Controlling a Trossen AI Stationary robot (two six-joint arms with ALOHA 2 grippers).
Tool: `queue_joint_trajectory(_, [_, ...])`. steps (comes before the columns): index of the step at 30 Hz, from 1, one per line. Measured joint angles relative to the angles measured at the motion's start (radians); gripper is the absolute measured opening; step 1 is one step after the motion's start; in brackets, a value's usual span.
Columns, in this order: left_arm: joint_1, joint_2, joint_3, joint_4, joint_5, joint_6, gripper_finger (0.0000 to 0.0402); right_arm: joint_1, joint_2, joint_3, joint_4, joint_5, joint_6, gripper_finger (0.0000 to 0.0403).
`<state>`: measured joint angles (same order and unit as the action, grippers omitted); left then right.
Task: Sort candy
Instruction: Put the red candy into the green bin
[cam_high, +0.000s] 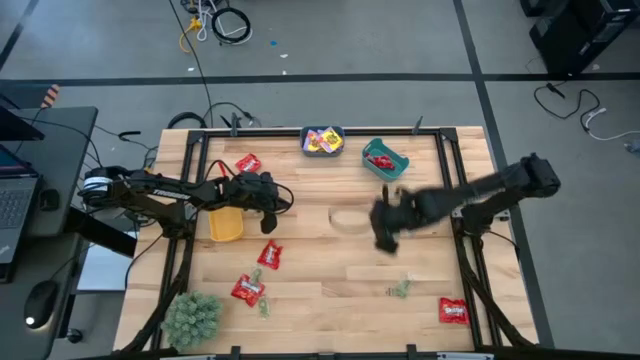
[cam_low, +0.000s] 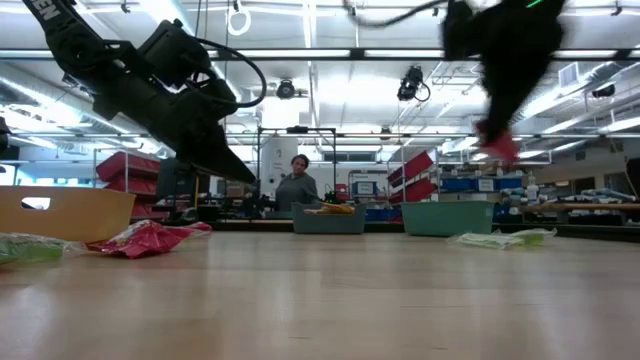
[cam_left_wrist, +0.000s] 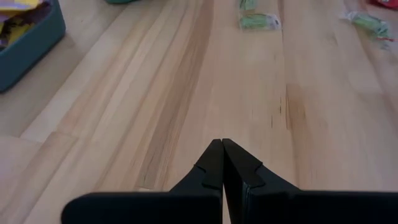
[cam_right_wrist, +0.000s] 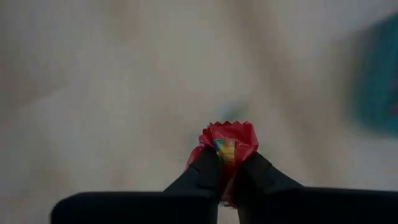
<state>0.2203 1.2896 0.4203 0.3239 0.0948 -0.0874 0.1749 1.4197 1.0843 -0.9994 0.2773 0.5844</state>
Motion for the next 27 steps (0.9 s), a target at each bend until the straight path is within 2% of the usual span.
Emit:
queue_joint_trajectory(4, [0.0, 0.0, 0.0, 0.006, 0.0, 0.002, 0.0001, -0.247, 0.008, 0.036, 0.042, 0.077, -0.216, 0.0007])
queue_joint_trajectory(9, [0.0, 0.0, 0.0, -0.003, 0.0, 0.003, 0.0001, -0.524, 0.057, 0.047, 0.184, 0.042, -0.471, 0.0018])
queue_joint_trajectory(12, [0.0, 0.0, 0.0, -0.004, 0.004, 0.003, 0.0001, -0.638, 0.12, 0.048, 0.247, 0.015, -0.571, 0.0023])
queue_joint_trajectory(16, [0.0, 0.0, 0.0, -0.006, 0.005, 0.0, 0.0001, -0.72, 0.213, 0.048, 0.296, -0.019, -0.64, 0.0018])
queue_joint_trajectory(20, [-0.001, 0.0, 0.0, -0.008, 0.006, -0.002, 0.0001, -0.757, 0.288, 0.048, 0.305, -0.064, -0.625, 0.002])
queue_joint_trajectory(23, [-0.001, 0.0, 0.0, -0.009, 0.009, -0.002, 0.0001, -0.761, 0.322, 0.048, 0.304, -0.062, -0.623, 0.0048])
queue_joint_trajectory(27, [-0.01, 0.0, 0.0, -0.009, 0.02, -0.003, 0.0001, -0.757, 0.33, 0.047, 0.319, -0.039, -0.621, 0.0116])
